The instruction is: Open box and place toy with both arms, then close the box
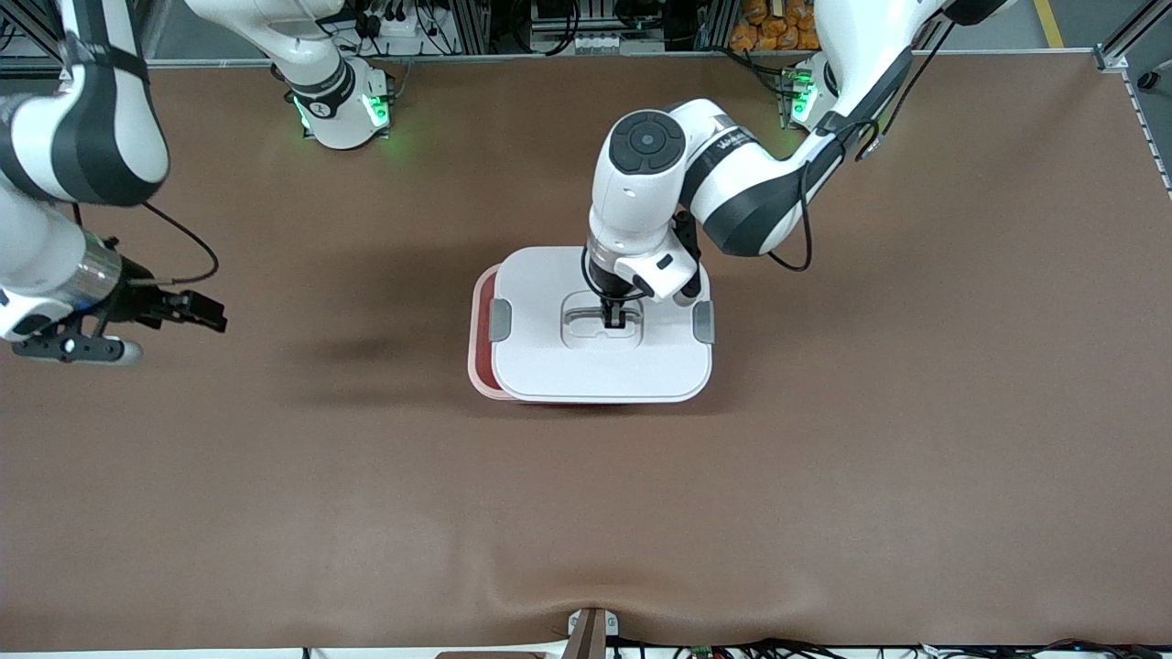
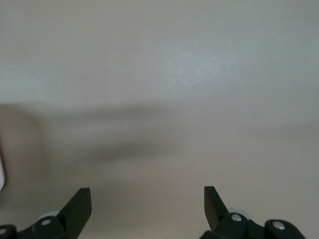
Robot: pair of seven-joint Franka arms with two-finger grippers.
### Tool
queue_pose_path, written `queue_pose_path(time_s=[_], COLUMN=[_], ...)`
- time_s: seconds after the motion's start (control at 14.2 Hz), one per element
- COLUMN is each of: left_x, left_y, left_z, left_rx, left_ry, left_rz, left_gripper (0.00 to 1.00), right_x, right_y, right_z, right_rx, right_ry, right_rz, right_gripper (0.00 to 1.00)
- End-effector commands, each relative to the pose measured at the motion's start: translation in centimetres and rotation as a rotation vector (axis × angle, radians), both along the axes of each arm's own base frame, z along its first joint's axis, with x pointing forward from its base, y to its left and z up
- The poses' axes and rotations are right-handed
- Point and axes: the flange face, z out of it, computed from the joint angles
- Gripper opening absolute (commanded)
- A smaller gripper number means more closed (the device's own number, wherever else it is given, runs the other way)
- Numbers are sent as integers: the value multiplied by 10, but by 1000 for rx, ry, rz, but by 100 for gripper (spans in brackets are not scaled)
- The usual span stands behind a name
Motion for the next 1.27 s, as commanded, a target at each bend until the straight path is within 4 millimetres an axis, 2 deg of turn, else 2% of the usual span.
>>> queue_pose_path(time_s=[0.0,0.07,0.21,0.35,0.49,0.56,0.92,1.2], left_x=[1,0,-4,-9,-13,-13,-13,-19], left_y=[-10,-13,-20,-29,-34,-36,-42,-48], left_z=[1,0,-8,-17,-23,-29,-29,-40], left_rx=[-24,-30,-5,5,13,15,2,12], left_ry=[-38,-48,-75,-91,-96,-88,-93,-83], left_rz=[35,38,37,40,42,41,43,30], left_gripper=[0,0,0,0,0,0,0,0], right_x=[-35,-42,-41,-40,-38,-40,-43,-48], right_y=[-2,-7,-30,-28,-24,-24,-20,-17], right_z=[44,55,91,128,145,145,144,149], right_rx=[16,26,29,24,6,8,24,29], right_ry=[10,19,-18,-31,-36,-21,11,29], right_rz=[39,71,97,120,131,130,122,128], right_gripper=[100,100,100,100,100,100,100,100])
